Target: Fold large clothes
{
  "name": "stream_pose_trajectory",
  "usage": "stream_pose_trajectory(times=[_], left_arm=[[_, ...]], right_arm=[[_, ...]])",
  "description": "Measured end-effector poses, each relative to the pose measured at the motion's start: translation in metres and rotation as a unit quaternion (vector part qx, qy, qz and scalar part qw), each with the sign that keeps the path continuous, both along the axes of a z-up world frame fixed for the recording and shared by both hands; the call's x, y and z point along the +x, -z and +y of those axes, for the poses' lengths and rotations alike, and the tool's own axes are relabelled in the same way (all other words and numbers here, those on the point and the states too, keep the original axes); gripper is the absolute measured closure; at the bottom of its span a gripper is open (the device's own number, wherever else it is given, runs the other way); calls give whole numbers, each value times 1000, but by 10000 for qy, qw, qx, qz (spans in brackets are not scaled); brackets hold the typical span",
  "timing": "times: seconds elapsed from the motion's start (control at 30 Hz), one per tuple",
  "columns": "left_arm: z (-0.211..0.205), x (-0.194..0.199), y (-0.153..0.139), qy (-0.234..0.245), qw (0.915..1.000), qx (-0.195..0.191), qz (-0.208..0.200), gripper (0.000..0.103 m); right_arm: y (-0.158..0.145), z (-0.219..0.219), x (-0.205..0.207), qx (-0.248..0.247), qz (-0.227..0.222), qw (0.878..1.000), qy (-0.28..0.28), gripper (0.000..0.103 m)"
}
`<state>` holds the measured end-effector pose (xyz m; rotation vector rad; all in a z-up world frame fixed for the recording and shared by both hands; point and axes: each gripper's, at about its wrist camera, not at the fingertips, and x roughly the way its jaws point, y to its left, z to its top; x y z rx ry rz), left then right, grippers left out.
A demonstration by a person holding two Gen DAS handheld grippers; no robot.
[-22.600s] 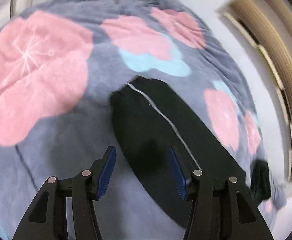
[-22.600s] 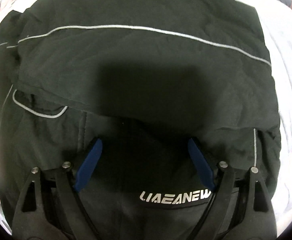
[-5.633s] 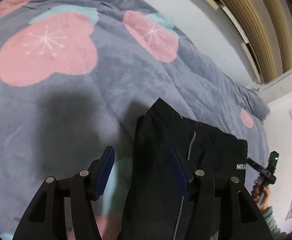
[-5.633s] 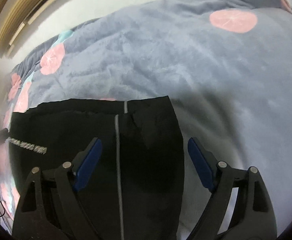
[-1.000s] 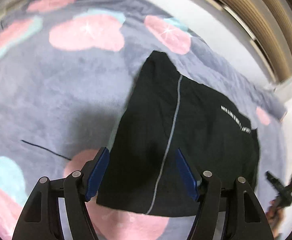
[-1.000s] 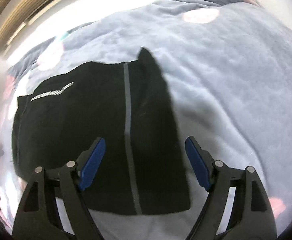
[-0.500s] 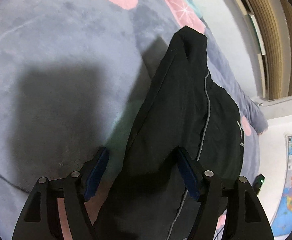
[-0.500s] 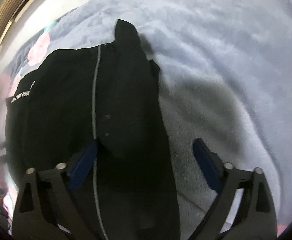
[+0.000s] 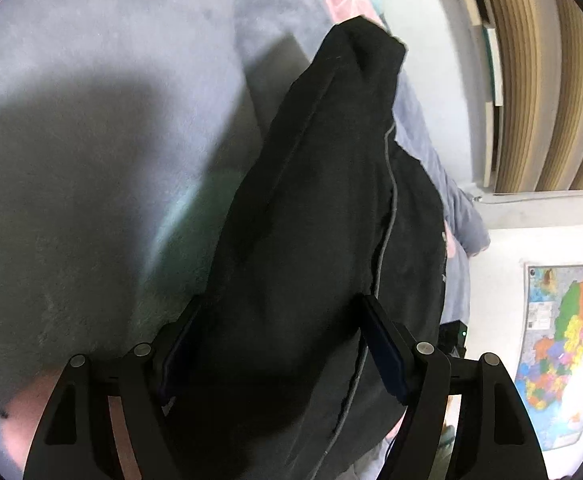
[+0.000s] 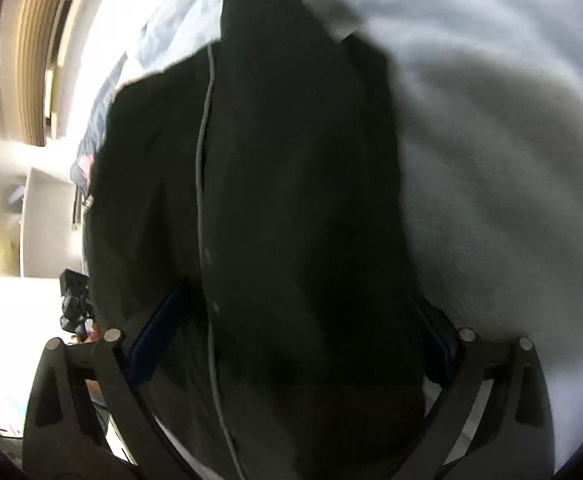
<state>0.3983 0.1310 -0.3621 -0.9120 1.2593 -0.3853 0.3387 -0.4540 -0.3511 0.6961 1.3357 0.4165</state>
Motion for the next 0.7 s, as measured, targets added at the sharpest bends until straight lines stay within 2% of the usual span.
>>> stream_pose_trajectory(times=[0.07, 0.13, 0.17, 0.2, 0.23, 0.27, 0.3, 0.33, 0.47, 0.57, 0.7], left_arm=[[-3, 3, 5, -61, 10000, -31, 68, 26], [-7, 3, 3, -145, 9999, 37, 29, 28], [-9, 2, 0, -154, 9998, 127, -47, 50], [-14, 0, -7, -84, 9996, 211, -179, 55], [-17, -2, -13, -65, 9989, 384, -268, 61], [-24, -4, -22, 9, 9974, 601, -404, 66], [-29, -7, -32, 71, 9955, 778, -542, 68], [-33, -12, -42, 74, 9944, 827, -656, 71], [-41, -33, -81, 9, 9921, 572, -1118, 76], [-50, -52, -115, 88, 9878, 582, -1438, 79], [-61, -89, -167, 206, 9799, 616, -1887, 80]], right_arm=[[2, 0, 3, 199, -17, 9997, 115, 3], [-1, 0, 1, 291, -92, 9993, 208, 11], [-5, 1, -3, 297, -166, 9992, 187, 24], [-10, 0, -9, 289, -236, 9992, 156, 37], [-17, 1, -14, 235, -334, 9991, 115, 44], [-24, 2, -19, 145, -442, 9989, 61, 55], [-31, 3, -24, 100, -510, 9986, 41, 62], [-36, 3, -28, 48, -563, 9984, 36, 65], [-75, 13, -50, -170, -911, 9957, -11, 73], [-106, 25, -67, -201, -1203, 9925, -77, 74], [-151, 44, -94, -504, -1546, 9860, -363, 74]])
